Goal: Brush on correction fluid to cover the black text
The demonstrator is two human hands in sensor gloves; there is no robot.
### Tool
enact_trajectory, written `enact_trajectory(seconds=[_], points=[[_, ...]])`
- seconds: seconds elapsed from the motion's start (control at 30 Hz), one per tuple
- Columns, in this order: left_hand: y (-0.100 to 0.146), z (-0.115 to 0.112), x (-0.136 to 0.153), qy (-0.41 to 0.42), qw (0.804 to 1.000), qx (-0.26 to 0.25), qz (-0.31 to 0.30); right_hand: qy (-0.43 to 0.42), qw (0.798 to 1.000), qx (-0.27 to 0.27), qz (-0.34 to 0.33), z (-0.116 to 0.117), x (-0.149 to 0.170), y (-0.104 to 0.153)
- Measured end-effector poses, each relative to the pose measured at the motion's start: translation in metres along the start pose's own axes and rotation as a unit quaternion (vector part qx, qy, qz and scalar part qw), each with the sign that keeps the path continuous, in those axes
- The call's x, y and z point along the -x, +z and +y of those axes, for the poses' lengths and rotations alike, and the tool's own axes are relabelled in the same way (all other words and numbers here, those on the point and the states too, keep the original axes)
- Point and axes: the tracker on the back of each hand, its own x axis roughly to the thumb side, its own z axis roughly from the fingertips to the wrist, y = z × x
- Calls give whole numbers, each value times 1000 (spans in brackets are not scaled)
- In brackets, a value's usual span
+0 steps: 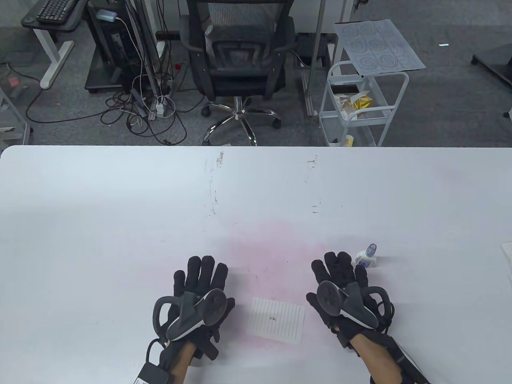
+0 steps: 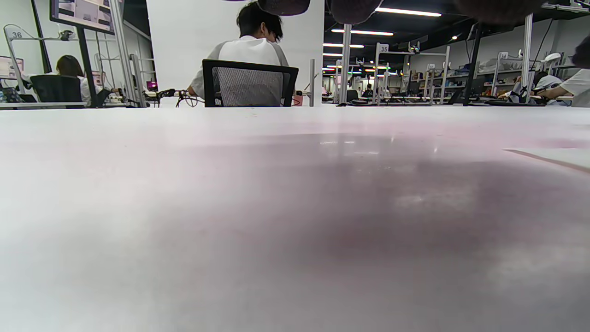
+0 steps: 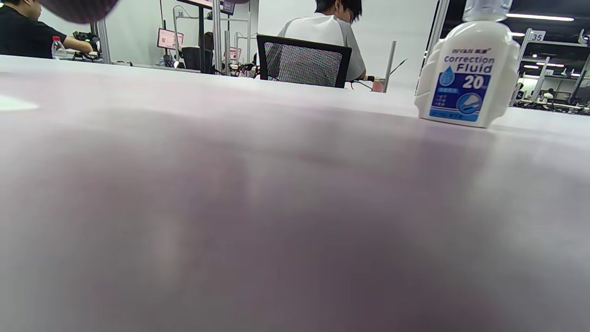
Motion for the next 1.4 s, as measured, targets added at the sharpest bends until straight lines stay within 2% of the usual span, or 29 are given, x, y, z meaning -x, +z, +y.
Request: enact_trajectory(seconds=[0.3, 0.53, 0.67, 0.93, 1.4], points=[[0, 0, 1, 1, 1000, -1, 0, -10, 1000, 12, -4, 0, 0, 1], [0, 0, 1, 2, 1000, 2, 1, -49, 998, 17, -21, -8, -8, 12], [0, 0, 2, 3, 1000, 3, 2, -61, 997, 0, -39, -8, -17, 18], [-1, 0, 3, 3, 1000, 8, 4, -33, 995, -61, -68, 7, -32, 27], [-1, 0, 3, 4, 1000, 10, 2, 19, 995, -68, -75, 12, -49, 32]])
